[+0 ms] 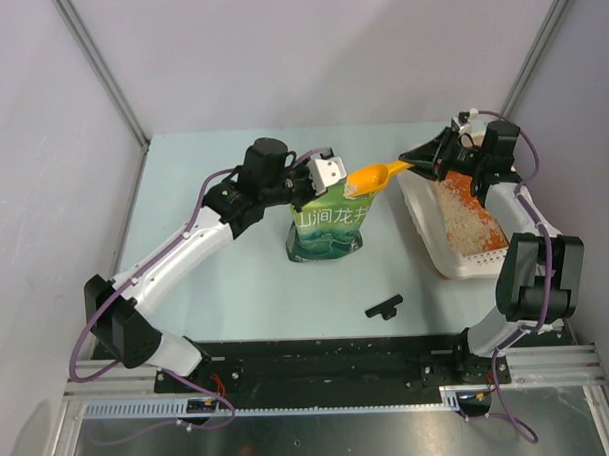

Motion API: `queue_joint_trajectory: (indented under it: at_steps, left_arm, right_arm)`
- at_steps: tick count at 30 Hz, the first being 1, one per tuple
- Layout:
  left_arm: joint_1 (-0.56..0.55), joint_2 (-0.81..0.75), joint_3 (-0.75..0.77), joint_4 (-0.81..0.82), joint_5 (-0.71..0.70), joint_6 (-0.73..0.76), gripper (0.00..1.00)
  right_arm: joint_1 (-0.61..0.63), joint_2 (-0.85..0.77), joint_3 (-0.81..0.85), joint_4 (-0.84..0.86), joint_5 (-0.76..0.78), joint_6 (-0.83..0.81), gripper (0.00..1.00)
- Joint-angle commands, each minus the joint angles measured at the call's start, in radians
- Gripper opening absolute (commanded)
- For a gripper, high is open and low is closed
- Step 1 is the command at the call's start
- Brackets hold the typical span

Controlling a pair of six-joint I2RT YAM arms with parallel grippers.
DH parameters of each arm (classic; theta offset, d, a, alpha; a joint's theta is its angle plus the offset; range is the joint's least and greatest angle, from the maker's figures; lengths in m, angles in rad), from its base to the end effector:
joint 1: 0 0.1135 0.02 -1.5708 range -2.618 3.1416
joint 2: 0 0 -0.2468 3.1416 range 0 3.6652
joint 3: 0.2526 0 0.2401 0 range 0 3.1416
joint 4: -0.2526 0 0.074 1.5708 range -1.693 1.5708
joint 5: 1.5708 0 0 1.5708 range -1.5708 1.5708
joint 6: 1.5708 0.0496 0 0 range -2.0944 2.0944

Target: Fill the litter box with clean litter

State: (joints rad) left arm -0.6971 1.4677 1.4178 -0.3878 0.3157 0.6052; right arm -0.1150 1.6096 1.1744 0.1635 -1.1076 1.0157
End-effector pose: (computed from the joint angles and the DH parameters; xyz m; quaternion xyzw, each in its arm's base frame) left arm 0.2504 -0.2298 0.3560 0.5722 0.6116 -0.1568 0.5234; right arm 0.3610 0.0030 0.2907 0.0943 0.7423 0.6010 0.2808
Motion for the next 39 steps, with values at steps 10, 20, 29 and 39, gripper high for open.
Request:
queue_joint_trajectory:
  at_steps: [10,20,29,39]
  left_arm:
    - [-0.004,-0.012,0.064,0.01,-0.01,0.011,0.0]
    - [-0.005,0.008,0.079,0.009,-0.01,0.004,0.0]
    - [-0.005,-0.001,0.066,0.009,-0.018,0.016,0.0]
    - [-0.004,0.02,0.079,0.009,-0.026,0.03,0.0]
  right_arm:
    - [-0.044,-0.04,0.002,0.034,-0.07,-0.013,0.0]
    - [-0.071,0.003,-0.018,0.154,-0.127,0.093,0.0]
    - [-0.084,0.012,-0.038,0.303,-0.144,0.234,0.0]
    - [-0.136,0.004,-0.151,0.53,-0.176,0.403,0.0]
